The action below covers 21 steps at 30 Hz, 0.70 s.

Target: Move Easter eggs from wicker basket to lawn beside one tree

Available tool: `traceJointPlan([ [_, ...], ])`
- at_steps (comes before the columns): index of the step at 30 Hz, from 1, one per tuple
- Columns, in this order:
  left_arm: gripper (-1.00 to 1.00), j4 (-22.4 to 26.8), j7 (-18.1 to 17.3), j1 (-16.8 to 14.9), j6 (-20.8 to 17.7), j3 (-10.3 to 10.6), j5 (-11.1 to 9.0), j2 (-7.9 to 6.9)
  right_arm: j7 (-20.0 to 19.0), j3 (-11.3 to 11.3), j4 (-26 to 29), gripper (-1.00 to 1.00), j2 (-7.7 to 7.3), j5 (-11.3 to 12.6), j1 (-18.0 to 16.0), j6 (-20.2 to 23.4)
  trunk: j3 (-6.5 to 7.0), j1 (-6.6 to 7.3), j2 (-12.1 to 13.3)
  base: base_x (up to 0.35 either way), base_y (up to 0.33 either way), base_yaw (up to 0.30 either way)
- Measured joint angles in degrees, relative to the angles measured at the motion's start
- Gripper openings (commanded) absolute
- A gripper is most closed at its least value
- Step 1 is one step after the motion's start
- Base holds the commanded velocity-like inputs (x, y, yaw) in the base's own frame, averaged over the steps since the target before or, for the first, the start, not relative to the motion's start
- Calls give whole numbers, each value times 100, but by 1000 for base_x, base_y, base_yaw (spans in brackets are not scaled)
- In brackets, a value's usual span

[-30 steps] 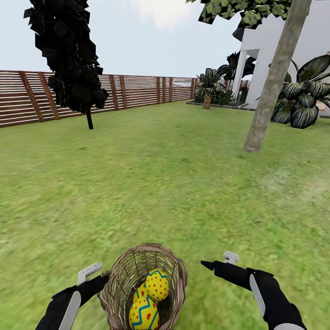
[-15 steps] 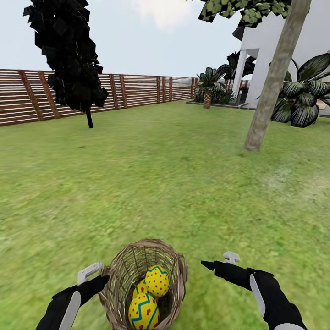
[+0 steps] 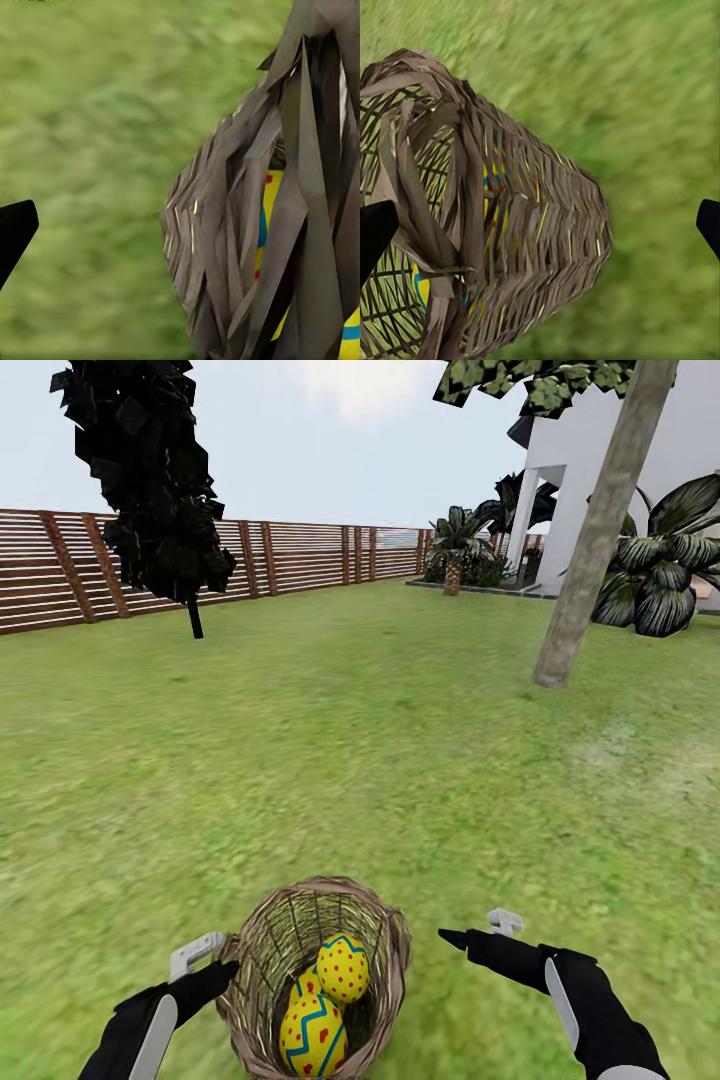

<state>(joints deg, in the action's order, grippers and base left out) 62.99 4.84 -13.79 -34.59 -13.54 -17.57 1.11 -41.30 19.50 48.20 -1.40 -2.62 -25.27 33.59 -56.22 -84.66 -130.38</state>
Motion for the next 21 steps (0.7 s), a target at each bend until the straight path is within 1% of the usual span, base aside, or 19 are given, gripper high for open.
traceJointPlan([
  [16, 100, -49, 1, -4, 72, 3, -7, 8, 10, 0, -13, 100, -4, 0, 0, 1, 0, 0, 0, 0, 0, 0],
  [18, 100, -193, 1, -57, 82, 9, -3, 13, 10, 0, -16, 100, -4, 0, 0, 1, 0, 0, 0, 0, 0, 0],
  [21, 100, -599, -3, -248, 131, 17, -7, 16, 10, 6, -17, 100, -9, 0, 0, 3, 0, 0, 0, 0, 0, 0],
])
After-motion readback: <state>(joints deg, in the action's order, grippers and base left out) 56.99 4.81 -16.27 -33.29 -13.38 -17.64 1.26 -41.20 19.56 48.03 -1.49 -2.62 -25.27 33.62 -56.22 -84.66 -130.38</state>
